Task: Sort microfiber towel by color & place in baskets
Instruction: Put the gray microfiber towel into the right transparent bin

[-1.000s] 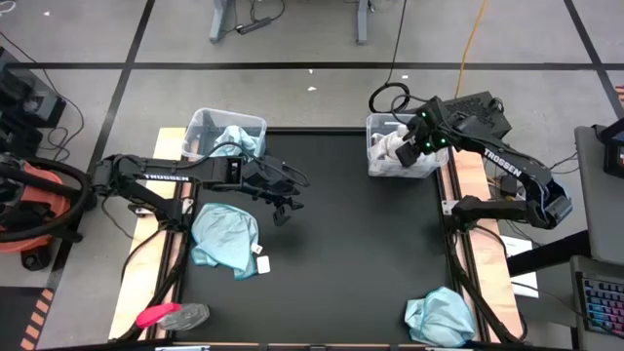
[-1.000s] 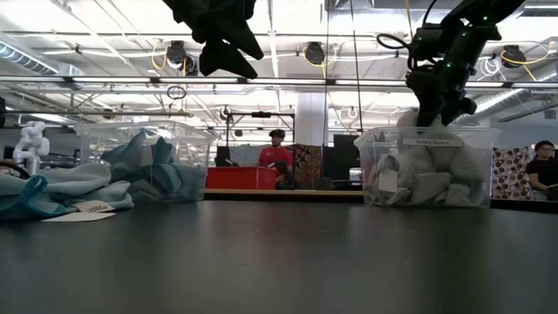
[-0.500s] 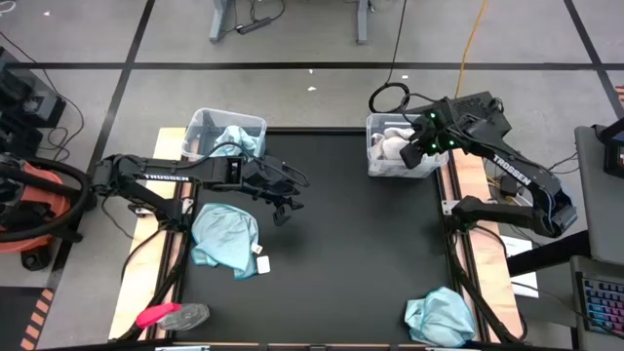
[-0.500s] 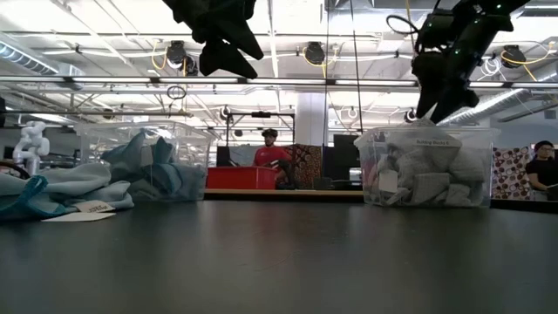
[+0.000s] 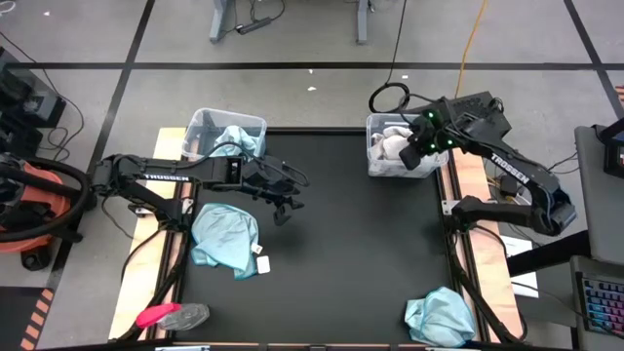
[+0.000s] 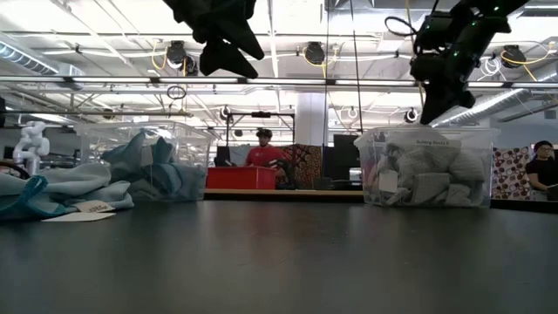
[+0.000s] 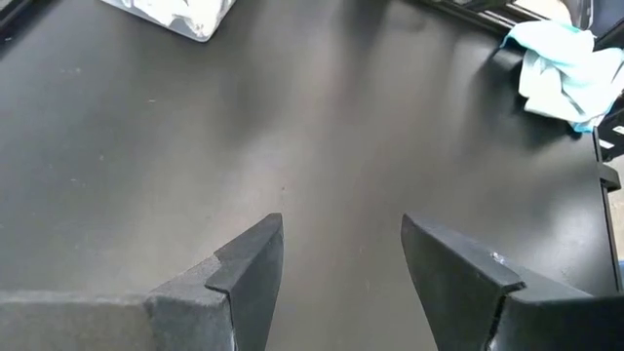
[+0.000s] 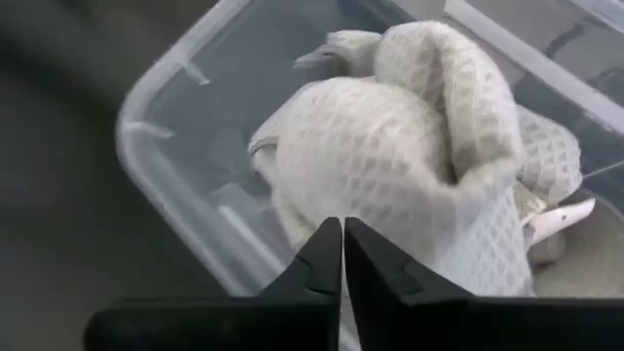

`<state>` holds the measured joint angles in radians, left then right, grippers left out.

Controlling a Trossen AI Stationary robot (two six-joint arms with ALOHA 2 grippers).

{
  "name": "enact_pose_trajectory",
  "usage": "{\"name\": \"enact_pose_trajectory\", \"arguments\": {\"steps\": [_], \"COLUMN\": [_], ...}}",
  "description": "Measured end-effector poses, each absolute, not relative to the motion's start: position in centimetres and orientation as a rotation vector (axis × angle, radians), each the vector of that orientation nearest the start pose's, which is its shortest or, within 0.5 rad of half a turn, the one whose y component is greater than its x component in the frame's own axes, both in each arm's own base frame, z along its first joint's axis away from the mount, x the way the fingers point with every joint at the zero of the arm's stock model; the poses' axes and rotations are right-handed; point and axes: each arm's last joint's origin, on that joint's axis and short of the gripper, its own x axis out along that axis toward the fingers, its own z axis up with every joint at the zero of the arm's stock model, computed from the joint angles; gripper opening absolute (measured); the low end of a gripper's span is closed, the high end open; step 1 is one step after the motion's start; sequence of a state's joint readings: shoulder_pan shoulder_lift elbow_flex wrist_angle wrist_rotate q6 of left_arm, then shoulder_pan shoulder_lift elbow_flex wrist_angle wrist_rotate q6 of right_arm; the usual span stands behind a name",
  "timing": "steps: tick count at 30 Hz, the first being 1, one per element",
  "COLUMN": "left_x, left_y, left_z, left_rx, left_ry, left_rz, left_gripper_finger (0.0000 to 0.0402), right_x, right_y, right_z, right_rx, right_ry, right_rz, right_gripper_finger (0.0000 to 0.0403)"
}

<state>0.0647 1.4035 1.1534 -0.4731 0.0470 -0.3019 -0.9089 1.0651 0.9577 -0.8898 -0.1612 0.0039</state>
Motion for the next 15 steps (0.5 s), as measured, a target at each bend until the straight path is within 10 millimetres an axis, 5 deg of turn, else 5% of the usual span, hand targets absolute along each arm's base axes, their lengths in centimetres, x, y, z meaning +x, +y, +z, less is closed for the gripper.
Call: {"name": "enact_pose_trajectory", "arguments": {"steps": [15], "left_x": [30.2], "left_y": [1.8], "left_z": [29.9], "left_rx": [-0.352], "left_ry": [0.692], "left_rz": [0.136], "left_gripper_finger": [0.0216], "right_x": [15.1], "right_y": [-19.5], "right_z": [23.0], "right_rx": [0.584], "right_ry": [1.107], "right_rz": [-0.689], "right_gripper_finger": [0.0002]}}
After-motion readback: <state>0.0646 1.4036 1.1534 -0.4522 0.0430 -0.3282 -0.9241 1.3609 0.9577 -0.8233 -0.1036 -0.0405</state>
